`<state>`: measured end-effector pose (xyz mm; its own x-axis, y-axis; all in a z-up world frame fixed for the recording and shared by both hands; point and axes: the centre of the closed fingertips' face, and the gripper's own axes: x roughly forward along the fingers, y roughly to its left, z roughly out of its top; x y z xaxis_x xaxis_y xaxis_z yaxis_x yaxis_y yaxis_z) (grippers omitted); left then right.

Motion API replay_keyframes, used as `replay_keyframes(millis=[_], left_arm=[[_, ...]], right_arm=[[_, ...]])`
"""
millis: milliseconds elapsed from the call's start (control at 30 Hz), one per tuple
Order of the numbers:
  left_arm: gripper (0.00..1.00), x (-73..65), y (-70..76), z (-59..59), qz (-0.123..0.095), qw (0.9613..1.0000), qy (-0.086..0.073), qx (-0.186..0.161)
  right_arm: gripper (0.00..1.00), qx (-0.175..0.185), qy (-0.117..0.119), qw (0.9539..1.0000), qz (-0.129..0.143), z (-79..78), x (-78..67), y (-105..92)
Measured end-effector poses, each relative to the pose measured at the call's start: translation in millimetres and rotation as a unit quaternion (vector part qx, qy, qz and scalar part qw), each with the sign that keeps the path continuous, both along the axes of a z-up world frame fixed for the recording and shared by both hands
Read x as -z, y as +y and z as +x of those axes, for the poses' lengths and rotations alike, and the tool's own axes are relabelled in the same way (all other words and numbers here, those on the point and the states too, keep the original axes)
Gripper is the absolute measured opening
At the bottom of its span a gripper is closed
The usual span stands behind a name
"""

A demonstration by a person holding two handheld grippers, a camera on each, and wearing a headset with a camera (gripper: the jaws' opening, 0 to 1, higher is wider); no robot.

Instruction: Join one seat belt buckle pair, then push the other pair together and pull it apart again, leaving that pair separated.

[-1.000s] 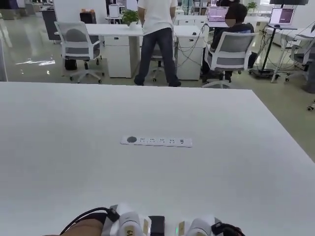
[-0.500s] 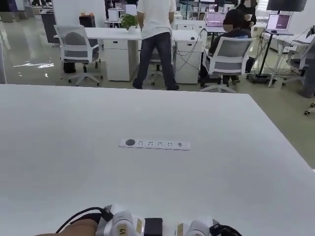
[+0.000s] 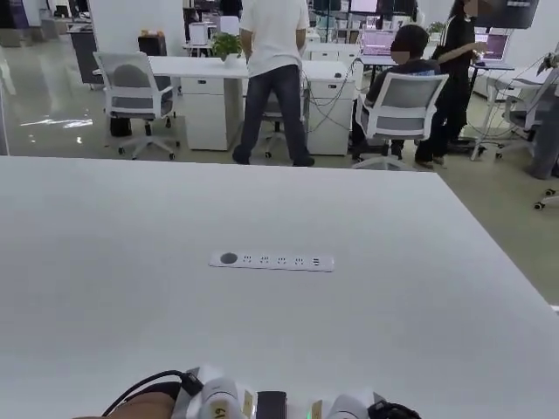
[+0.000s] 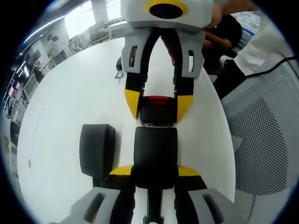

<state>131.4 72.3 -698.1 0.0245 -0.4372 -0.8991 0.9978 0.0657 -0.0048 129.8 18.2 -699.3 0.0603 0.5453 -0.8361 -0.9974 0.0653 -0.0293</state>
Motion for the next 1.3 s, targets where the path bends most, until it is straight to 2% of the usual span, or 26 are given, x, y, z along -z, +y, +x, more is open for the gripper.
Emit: replay_keyframes(millis=[767,1033,1100,1133,1167,1233,1300], left_arm=[[0.32,-1.2,0.2,-2.5,0.011,0.9999,0.004,-0.009],[0.34,-1.0,3.1,-2.2,0.021,0.999,0.006,-0.04],[0.35,-1.3,5.1,-3.8,0.029,0.999,0.0,-0.035],[0.37,-2.3,7.0,-4.9,0.035,0.9991,-0.009,-0.023],[0.39,-4.5,7.2,-5.9,0.029,0.9992,-0.011,-0.026],[0.43,-12.9,4.0,-0.3,0.001,0.9985,-0.013,-0.052],[0.42,-21.5,3.7,4.6,-0.007,0.9983,-0.025,-0.052]], right_arm=[[0.33,0.01,0.009,0.9999,-0.008,-1.3,-0.2,1.0],[0.34,0.018,0.01,0.9995,-0.023,-4.6,-0.7,-0.4],[0.35,0.018,0.004,0.9994,-0.029,-4.3,-1.1,-4.2],[0.36,0.018,-0.001,0.9993,-0.031,-4.2,-1.4,-6.5],[0.37,0.02,-0.006,0.9992,-0.032,-3.8,-2.0,-10.5],[0.38,0.038,-0.009,0.999,-0.02,-0.9,-7.5,-15.8],[0.38,0.044,-0.008,0.9989,-0.011,1.6,-9.7,-20.8]])
